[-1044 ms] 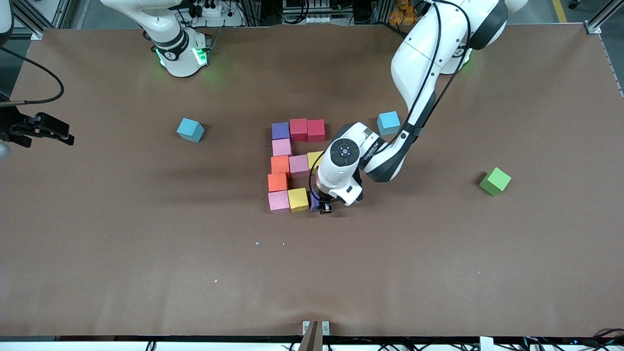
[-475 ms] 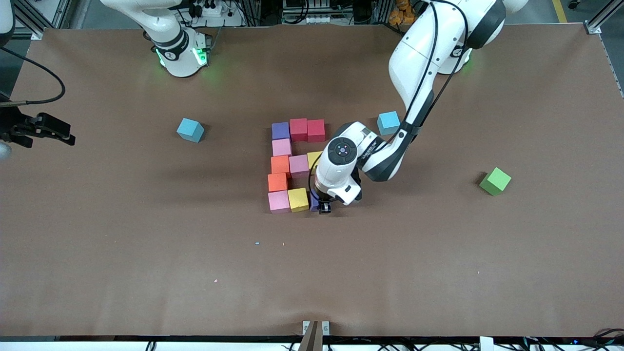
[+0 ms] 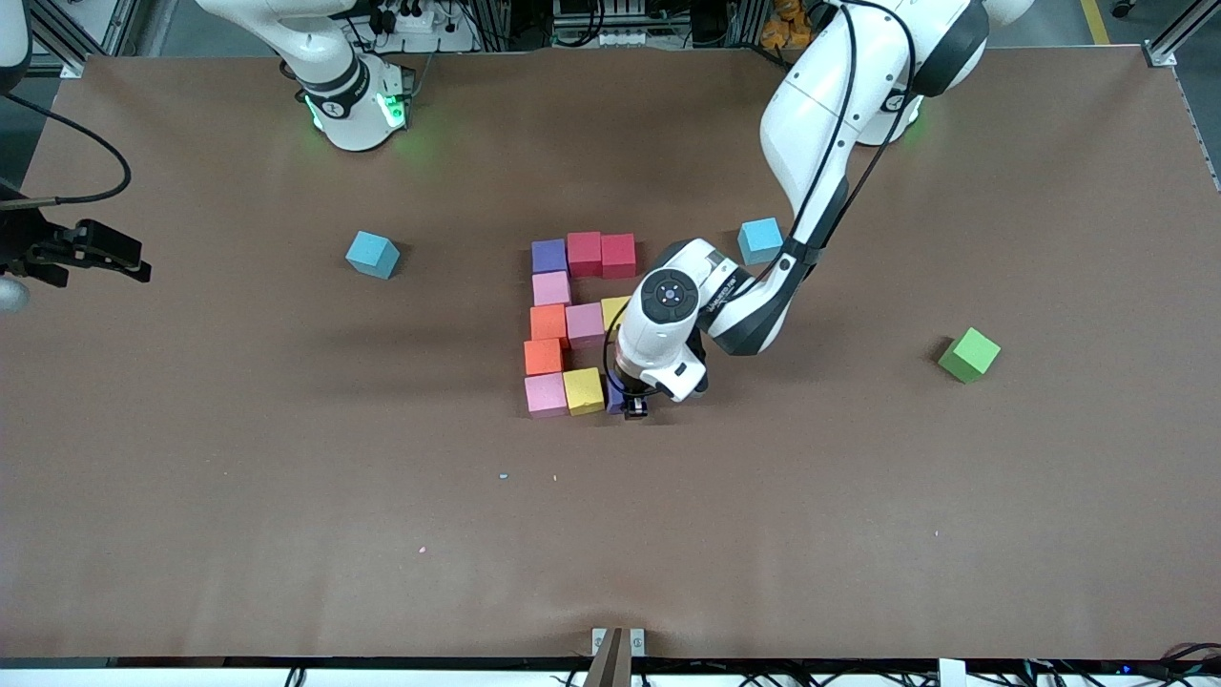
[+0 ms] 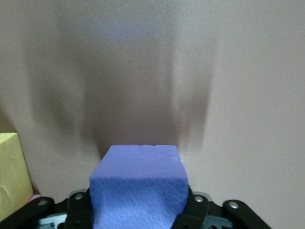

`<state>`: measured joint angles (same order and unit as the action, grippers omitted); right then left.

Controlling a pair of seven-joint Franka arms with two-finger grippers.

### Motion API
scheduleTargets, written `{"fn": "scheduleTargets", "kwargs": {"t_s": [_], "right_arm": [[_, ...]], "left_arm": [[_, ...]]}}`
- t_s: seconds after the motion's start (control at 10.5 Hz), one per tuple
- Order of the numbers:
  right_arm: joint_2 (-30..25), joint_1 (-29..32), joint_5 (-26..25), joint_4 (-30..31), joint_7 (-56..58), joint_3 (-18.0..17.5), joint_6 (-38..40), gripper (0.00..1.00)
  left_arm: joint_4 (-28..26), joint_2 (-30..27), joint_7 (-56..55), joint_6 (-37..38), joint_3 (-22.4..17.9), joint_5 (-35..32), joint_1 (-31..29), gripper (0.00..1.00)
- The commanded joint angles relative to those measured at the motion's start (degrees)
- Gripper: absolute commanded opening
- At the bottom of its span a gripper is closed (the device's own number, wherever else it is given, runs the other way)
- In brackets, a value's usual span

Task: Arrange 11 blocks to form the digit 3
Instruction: 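Lower the purple cube beside the yellow cube with the left gripper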

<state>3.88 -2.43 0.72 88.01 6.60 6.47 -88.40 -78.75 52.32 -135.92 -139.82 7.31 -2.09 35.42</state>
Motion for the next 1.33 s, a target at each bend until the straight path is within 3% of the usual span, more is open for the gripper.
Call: {"fn": "scheduleTargets", "kwargs": {"t_s": [0.0, 0.09, 1.23], "right_arm": [[0.07, 0.41, 0.59, -0.12, 0.87, -0.32, -0.19, 1.0], [0.08, 0.32, 0.59, -0.12, 0.87, -0.32, -0.28, 1.0], [0.87, -0.65, 0.59, -0.12, 0.35, -0.4, -2.21, 1.0]], "left_arm": [[1.4, 2.79, -1.28, -0.36, -0.72, 0.16, 0.97, 0.85], [1.4, 2.79, -1.28, -0.36, -0.81, 0.15, 1.06, 1.0], [3.25, 2.79, -0.31, -0.45, -1.07, 0.15, 1.58, 1.0]]}}
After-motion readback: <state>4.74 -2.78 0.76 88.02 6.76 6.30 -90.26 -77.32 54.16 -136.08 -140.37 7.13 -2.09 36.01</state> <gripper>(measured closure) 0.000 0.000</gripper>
